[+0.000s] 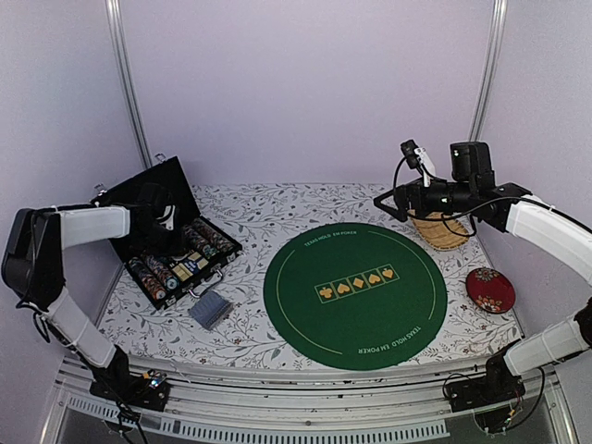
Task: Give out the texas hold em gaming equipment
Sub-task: Pass from the left arm to the right
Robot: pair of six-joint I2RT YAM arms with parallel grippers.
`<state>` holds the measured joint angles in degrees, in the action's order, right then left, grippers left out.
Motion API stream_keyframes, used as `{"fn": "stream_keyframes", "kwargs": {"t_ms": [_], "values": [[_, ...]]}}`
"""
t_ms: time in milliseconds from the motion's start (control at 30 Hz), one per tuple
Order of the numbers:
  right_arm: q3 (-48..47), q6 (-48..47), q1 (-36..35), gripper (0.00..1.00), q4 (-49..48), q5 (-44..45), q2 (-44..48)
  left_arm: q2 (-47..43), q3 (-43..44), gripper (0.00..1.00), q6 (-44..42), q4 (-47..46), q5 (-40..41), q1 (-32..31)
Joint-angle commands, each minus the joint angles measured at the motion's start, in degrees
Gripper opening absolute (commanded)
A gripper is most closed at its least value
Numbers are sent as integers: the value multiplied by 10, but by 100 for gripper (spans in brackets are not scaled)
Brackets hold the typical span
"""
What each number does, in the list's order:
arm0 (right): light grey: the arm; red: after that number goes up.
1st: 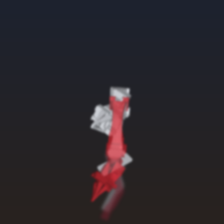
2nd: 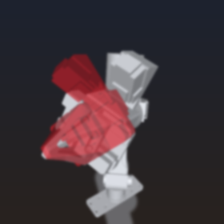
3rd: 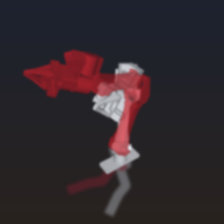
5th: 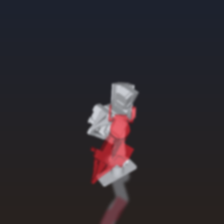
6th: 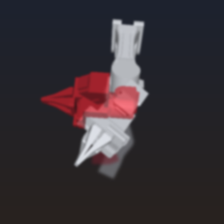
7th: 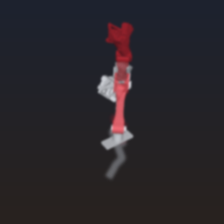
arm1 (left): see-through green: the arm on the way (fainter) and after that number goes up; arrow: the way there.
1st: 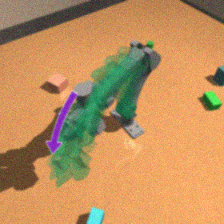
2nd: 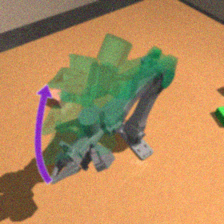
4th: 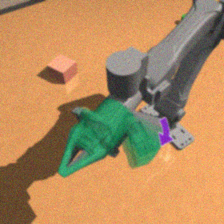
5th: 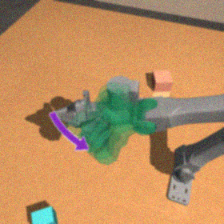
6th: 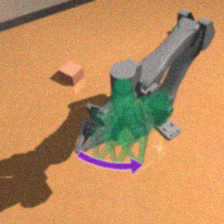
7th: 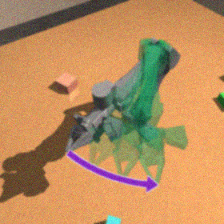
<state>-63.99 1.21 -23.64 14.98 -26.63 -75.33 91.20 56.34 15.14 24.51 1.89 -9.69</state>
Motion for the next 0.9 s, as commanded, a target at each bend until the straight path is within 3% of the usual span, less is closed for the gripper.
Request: {"fn": "stream_keyframes", "kwargs": {"t_ms": [0,167,200,400,667,867], "values": [[8,3,-4,99,-13,-6,8,-39,-8,15,-45,-1,-32,-31],[8,53,-4,99,-40,-39,-12,-56,1,10,-99,-15,-58,-110],[12,90,-4,99,-64,-75,-36,-52,2,10,-127,-37,-83,-166],[57,211,-4,94,-164,-160,-99,7,32,10,-169,-115,-106,-315],[72,301,-30,83,-252,-244,-211,112,86,8,-198,-206,-129,-393],[43,328,-62,73,-276,-305,-289,139,109,8,-226,-225,-83,-431]]}}
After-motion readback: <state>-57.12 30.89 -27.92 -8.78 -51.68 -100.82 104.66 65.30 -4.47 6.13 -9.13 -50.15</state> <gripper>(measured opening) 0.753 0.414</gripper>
